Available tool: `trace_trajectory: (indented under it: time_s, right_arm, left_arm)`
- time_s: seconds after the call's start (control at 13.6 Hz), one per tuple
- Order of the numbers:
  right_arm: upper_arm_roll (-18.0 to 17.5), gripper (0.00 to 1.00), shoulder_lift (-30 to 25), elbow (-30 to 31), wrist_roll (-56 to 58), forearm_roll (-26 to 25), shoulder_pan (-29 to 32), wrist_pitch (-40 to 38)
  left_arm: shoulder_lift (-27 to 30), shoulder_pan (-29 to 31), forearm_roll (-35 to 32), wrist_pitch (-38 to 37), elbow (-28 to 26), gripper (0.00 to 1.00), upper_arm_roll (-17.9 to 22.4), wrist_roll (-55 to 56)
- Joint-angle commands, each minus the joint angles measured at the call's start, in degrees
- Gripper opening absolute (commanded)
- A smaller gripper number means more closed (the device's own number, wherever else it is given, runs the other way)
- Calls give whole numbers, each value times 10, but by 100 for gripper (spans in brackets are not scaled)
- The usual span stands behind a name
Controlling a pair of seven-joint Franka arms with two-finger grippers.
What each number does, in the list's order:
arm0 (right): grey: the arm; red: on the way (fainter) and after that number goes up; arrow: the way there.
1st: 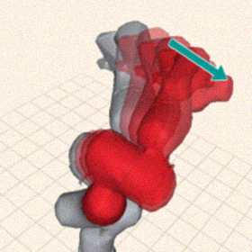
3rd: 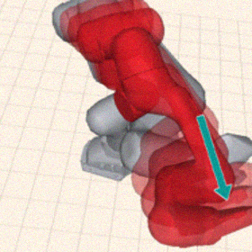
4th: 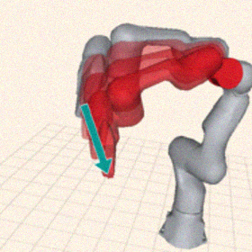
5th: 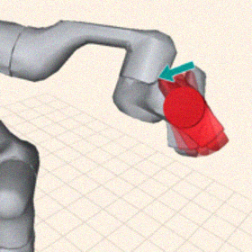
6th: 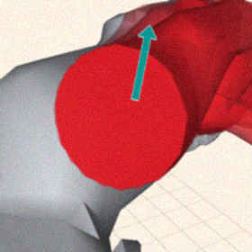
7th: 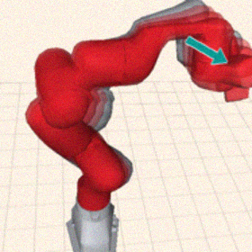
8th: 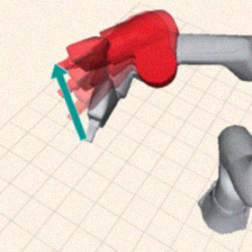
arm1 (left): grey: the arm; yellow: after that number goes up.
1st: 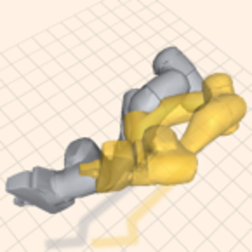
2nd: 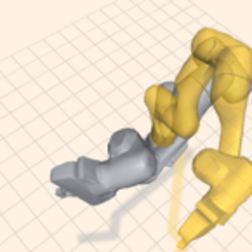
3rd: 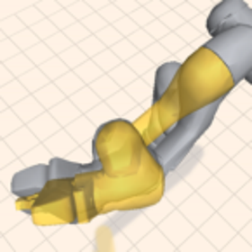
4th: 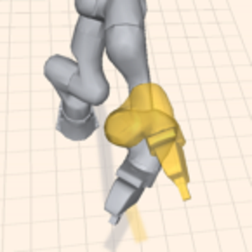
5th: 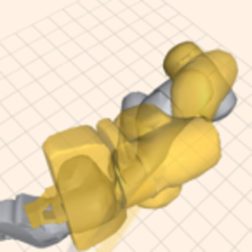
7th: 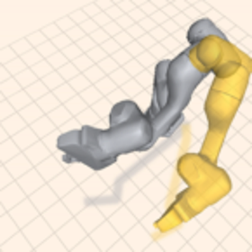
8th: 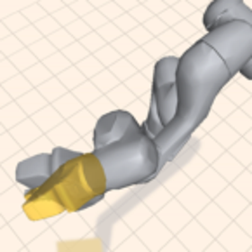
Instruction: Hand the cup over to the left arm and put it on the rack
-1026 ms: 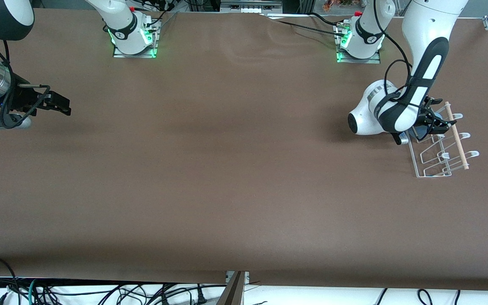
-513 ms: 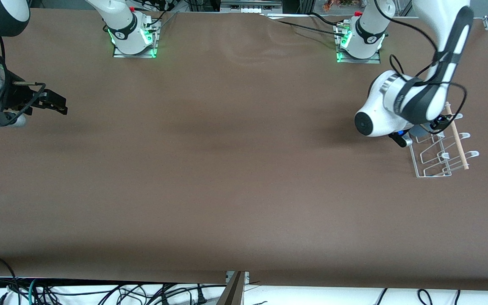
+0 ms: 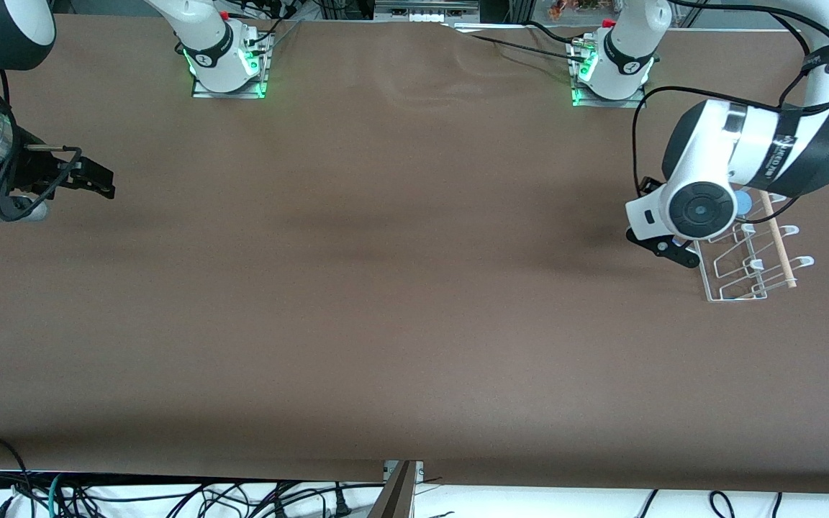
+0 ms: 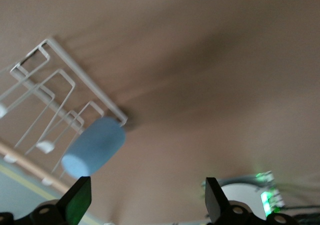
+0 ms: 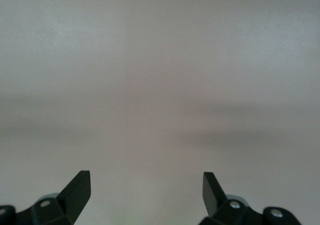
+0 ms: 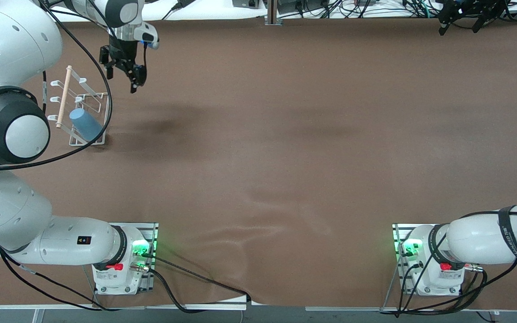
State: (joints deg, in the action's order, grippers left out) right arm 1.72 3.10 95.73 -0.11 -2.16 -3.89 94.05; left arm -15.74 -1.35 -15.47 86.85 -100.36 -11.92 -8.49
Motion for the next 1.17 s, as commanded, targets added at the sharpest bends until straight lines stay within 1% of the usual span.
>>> trace_trajectory:
  time_s: [0.0,0.07,0.15,0.22,0.37,0.44,0.51,0.59,0.66,0.81,0.88,1.03,1.1]
  right_arm:
    - [-1,99,5,-14,6,-8,-2,-5]
    - [0,99,6,-15,10,-7,0,-5]
    - [0,99,6,-17,10,-7,0,-5]
    - [0,99,7,-26,8,-7,-1,-5]
    - [-1,99,9,-29,-2,-7,-2,-6]
    - [0,99,10,-33,-3,-3,-1,-4]
    - [0,99,10,-34,-2,7,-1,-3]
    - [0,99,10,-34,-2,9,-2,-3]
    - [0,99,10,-34,-2,10,-2,-4]
    - [0,99,10,-34,-1,10,-2,-6]
    - [0,99,10,-34,-1,10,-2,-7]
    - [0,99,10,-34,5,9,-2,-5]
    - [0,99,10,-34,4,10,-2,-7]
  left_arm:
    - [-1,10,45,54,30,100,-5,32]
    - [11,10,55,78,31,100,-6,35]
    - [26,10,90,103,33,100,-5,37]
    - [36,11,108,108,46,100,-4,33]
    - [49,12,110,108,62,100,-5,25]
    - [49,12,115,103,85,100,-4,24]
    - [52,12,118,95,94,100,0,24]
    - [58,12,118,96,95,100,1,29]
    - [71,6,119,97,91,100,13,36]
    - [105,-28,137,108,63,100,66,130]
    - [125,-30,140,132,39,100,75,159]
    - [176,-31,141,190,-31,100,77,166]
    - [191,-31,141,198,-47,100,77,167]
